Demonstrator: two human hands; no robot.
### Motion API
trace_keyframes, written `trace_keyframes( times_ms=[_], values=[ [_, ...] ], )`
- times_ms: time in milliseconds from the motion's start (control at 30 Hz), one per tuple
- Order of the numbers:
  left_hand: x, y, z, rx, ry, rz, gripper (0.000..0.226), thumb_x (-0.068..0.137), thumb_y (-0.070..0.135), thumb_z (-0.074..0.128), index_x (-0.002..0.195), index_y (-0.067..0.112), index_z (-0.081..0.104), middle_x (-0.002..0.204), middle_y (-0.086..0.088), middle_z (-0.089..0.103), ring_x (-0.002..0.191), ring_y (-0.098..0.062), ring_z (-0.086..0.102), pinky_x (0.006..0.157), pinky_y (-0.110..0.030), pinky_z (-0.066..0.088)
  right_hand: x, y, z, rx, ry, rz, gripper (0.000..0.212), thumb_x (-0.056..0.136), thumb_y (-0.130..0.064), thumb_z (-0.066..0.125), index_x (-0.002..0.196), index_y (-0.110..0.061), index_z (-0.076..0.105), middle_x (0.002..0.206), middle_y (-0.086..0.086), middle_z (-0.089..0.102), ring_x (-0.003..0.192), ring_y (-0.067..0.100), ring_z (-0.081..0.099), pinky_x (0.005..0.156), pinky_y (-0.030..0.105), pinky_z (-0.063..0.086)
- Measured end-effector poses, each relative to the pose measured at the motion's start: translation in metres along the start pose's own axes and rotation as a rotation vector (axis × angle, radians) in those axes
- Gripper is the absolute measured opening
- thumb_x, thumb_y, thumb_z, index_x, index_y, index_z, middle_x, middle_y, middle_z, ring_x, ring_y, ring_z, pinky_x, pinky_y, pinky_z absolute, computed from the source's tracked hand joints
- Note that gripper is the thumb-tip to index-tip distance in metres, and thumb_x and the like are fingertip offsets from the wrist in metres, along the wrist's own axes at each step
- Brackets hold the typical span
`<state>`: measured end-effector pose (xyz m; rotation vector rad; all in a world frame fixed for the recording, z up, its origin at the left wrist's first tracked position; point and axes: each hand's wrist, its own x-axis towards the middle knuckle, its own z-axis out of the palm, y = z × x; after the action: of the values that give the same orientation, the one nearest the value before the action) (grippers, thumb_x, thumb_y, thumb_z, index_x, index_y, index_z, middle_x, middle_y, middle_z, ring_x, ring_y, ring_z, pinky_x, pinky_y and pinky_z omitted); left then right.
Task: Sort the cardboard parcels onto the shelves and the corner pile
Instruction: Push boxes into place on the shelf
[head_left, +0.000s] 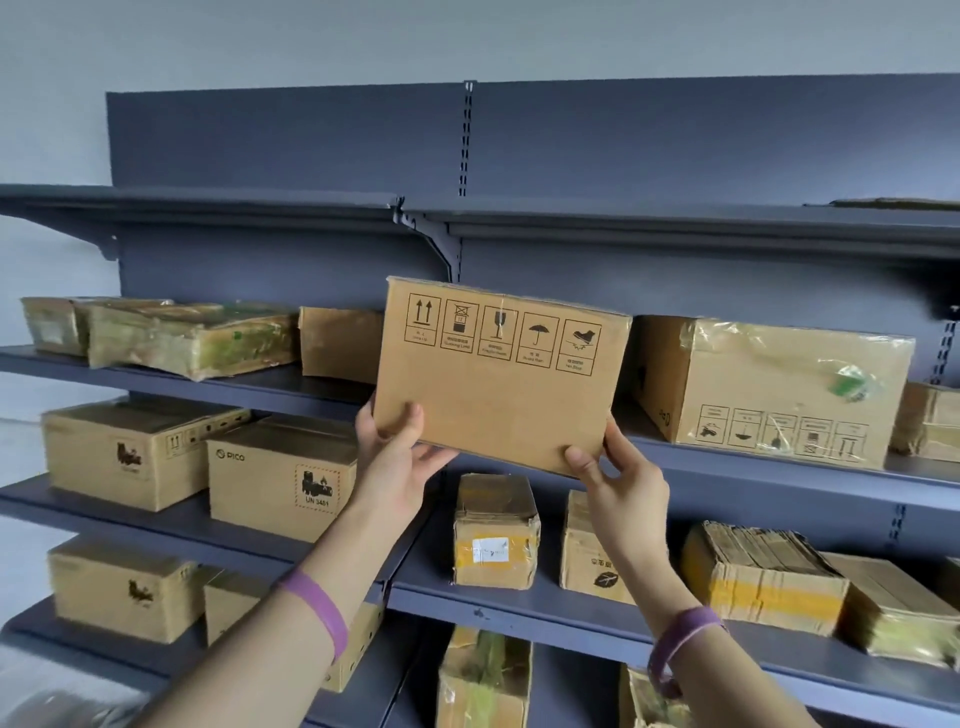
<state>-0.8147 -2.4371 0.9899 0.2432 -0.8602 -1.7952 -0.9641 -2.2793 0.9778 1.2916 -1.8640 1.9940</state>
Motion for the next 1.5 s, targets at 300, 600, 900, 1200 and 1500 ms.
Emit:
trace_keyframes(
  times_ms=[300,600,900,1200,1500],
  values=[
    [-0.085,0.023,0.0,0.015,0.051,0.059,0.028,0.1,0.015,0.053,0.127,0.02,0.047,0.13,-0.011,0.059,0.11,-0.034,0.063,0.066,-0.04,0.061,-0.033,-0.013,-0.065,0.151,-0.059,0.004,0.045,0.094,-0.042,0.058,0.136,-0.026,0.059,0.128,-0.016,0.063,0.122,0.008,0.058,0.106,0.043,0.048],
    [-0.131,0.045,-0.023,0.089,0.073,0.036,0.047,0.102,0.028,0.047,0.144,0.009,0.039,0.131,-0.02,0.061,0.109,-0.03,0.065,0.062,-0.034,0.06,-0.015,-0.004,-0.093,0.189,-0.103,0.246,0.068,0.095,-0.046,0.056,0.153,-0.023,0.028,0.155,0.002,0.035,0.138,0.019,0.038,0.104,0.036,0.038],
    [-0.142,0.067,-0.049,0.236,0.177,-0.029,0.044,0.102,0.039,0.044,0.136,0.012,0.052,0.112,-0.012,0.071,0.106,-0.026,0.066,0.077,-0.039,0.056,-0.022,-0.006,-0.099,0.504,-0.202,0.326,0.037,0.094,-0.029,0.061,0.13,-0.022,0.053,0.116,0.006,0.067,0.097,0.025,0.062,0.085,0.053,0.055],
    [-0.14,0.094,-0.026,0.551,0.1,-0.042,0.047,0.093,0.062,0.05,0.104,0.018,0.062,0.082,-0.004,0.066,0.077,-0.019,0.059,0.078,-0.035,0.045,-0.051,0.006,-0.076,0.501,-0.07,0.262,0.032,0.085,-0.008,0.071,0.105,-0.019,0.048,0.11,0.004,0.067,0.095,0.02,0.067,0.056,0.03,0.059],
    [-0.139,0.139,-0.023,0.673,0.029,-0.098,0.068,0.079,0.079,0.052,0.121,0.028,0.067,0.104,-0.012,0.073,0.104,-0.03,0.063,0.094,-0.045,0.047,-0.065,0.0,-0.068,0.476,-0.086,0.164,0.068,0.04,-0.059,0.092,0.093,-0.037,0.056,0.109,-0.007,0.072,0.107,0.018,0.068,0.088,0.049,0.056]
  ],
)
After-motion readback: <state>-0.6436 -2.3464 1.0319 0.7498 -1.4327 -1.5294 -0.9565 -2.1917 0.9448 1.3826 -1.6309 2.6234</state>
